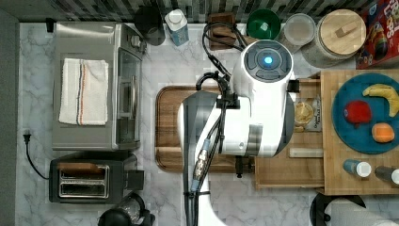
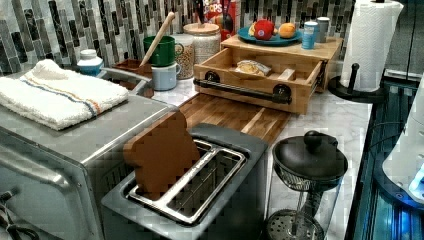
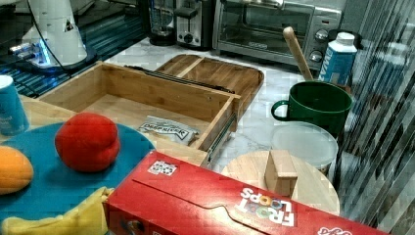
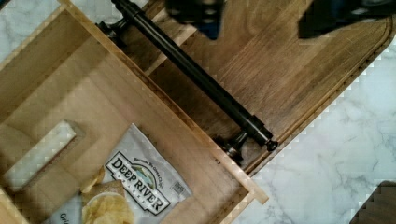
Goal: Close the drawer.
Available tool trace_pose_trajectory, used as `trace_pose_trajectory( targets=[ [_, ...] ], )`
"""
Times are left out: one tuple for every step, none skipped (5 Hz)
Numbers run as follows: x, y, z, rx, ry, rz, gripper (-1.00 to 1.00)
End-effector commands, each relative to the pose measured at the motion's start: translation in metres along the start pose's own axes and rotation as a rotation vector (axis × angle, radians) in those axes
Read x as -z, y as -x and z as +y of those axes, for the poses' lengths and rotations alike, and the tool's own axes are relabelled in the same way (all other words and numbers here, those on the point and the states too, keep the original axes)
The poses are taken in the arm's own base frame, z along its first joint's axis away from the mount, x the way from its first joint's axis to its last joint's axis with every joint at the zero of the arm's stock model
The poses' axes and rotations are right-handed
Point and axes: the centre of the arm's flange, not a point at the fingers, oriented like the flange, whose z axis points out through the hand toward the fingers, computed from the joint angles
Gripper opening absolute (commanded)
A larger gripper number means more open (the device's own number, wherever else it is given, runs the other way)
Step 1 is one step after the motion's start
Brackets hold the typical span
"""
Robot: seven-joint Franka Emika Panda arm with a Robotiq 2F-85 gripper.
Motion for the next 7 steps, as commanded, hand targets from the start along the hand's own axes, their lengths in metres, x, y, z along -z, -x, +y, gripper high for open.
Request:
trace_pose_trajectory(
  targets=[
    [-0.043, 0.092, -0.051, 0.252, -0.067, -0.014, 0.93],
    [-0.067, 0.109, -0.057, 0.290, -0.075, -0.001, -1.00],
    [-0.097, 0.115, -0.053, 0.367, -0.056, 0.032, -1.00],
    [-0.121, 0.107, -0.045, 0.475, -0.007, 0.059, -1.00],
    [-0.149, 0.083, -0.035, 0.568, 0.017, 0.068, -1.00],
    [-0.174, 0.061, -0.026, 0.632, 0.053, 0.070, -1.00],
    [-0.190, 0.048, -0.019, 0.663, 0.062, 0.089, -1.00]
  ],
)
